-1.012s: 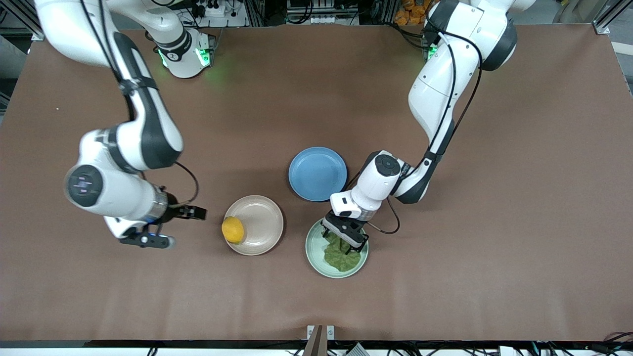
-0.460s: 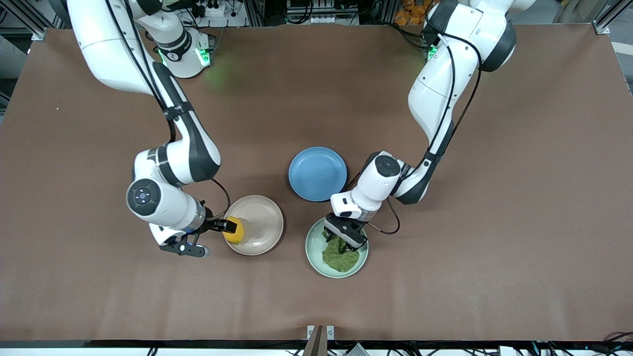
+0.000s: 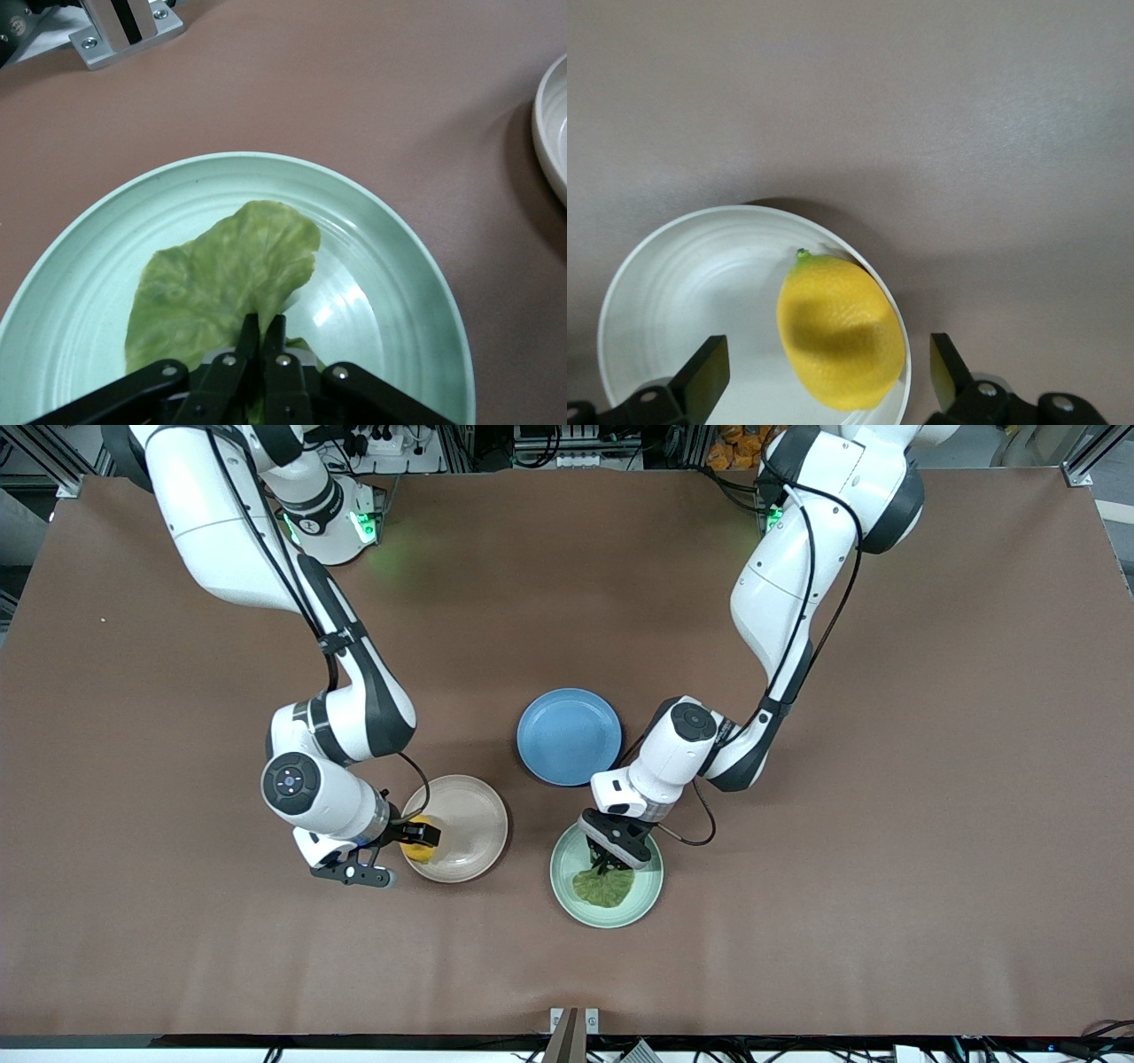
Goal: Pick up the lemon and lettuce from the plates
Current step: 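Close the left gripper on the lettuce while the right gripper grasps the lemon, then lift the lettuce off the green plate and carry it away with the left gripper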
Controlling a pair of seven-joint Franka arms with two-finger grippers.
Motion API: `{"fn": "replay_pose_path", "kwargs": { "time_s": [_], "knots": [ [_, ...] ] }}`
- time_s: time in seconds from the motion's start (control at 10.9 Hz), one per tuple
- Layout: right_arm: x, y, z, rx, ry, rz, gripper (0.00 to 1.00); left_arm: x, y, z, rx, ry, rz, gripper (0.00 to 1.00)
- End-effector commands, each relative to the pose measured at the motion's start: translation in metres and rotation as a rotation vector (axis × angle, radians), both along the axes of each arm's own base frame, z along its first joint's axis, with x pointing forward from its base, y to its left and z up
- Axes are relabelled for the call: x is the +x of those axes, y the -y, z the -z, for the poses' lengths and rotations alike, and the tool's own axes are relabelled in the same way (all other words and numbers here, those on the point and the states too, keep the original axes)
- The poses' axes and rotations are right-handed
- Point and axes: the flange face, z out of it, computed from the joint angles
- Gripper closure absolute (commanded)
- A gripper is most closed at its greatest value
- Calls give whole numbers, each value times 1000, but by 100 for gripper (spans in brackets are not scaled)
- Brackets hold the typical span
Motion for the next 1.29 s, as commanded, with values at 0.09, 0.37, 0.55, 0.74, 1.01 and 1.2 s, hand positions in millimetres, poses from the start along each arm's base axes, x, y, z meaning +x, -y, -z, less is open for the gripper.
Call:
{"fn": "replay_pose_path", "kwargs": {
  "time_s": [0.09,0.37,0.55,0.74,1.01,1.2],
  "knots": [
    [3,-12,30,-18,26,-10,0,5,2,-25,2,2,-9,100],
    [1,-17,43,-20,29,-18,0,9,-8,-62,24,-82,-64,100],
    [0,-21,47,-23,26,-25,0,12,-16,-103,97,-184,-93,100],
    [0,-21,55,-22,29,-24,0,25,-52,-147,147,-257,-135,100],
    [-4,-27,64,-24,25,-31,0,33,-106,-187,238,-359,-179,100],
    [-4,-27,65,-25,24,-31,0,46,-174,-177,302,-451,-164,100]
  ]
}}
